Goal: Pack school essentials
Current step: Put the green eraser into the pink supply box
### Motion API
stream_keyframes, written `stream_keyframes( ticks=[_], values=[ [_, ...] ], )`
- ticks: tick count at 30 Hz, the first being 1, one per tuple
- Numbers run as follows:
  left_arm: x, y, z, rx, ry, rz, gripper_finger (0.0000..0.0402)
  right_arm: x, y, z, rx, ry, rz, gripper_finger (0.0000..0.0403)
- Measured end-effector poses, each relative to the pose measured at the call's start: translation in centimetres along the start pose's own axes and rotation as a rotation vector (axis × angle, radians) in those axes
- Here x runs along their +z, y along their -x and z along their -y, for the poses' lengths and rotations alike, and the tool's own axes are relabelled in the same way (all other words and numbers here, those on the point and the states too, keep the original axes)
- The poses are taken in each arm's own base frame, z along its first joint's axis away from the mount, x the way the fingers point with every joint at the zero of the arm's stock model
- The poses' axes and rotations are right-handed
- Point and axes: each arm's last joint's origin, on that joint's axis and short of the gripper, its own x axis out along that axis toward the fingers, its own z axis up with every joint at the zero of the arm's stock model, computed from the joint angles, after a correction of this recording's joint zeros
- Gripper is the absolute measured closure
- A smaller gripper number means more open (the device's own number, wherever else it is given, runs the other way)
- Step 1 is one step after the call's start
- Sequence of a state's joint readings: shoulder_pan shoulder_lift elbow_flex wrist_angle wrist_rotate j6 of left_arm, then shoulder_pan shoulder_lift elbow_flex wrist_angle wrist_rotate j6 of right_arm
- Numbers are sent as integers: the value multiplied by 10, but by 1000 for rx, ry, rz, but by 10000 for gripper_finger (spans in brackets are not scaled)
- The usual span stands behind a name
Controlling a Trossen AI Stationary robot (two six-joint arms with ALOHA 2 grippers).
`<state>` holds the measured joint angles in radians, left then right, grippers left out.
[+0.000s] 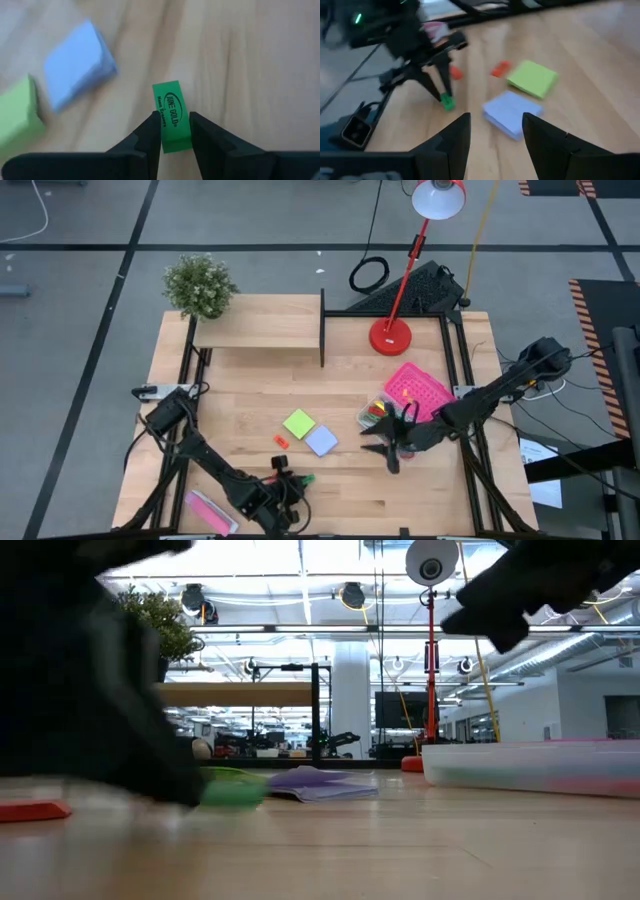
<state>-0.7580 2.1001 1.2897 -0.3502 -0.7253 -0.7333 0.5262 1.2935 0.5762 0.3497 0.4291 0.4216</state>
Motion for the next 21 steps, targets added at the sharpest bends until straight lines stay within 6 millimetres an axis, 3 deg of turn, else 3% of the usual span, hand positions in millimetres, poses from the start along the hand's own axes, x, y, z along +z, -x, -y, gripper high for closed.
stream_keyframes(
  ticks=[11, 21],
  values=[
    [46, 10, -28, -3, -76, 75, 300, -10, -64, -32, 131, 301, -74, 228],
    [57, 9, -33, -20, -87, 106, 300, -7, -92, -44, 95, 371, -74, 169]
  ],
)
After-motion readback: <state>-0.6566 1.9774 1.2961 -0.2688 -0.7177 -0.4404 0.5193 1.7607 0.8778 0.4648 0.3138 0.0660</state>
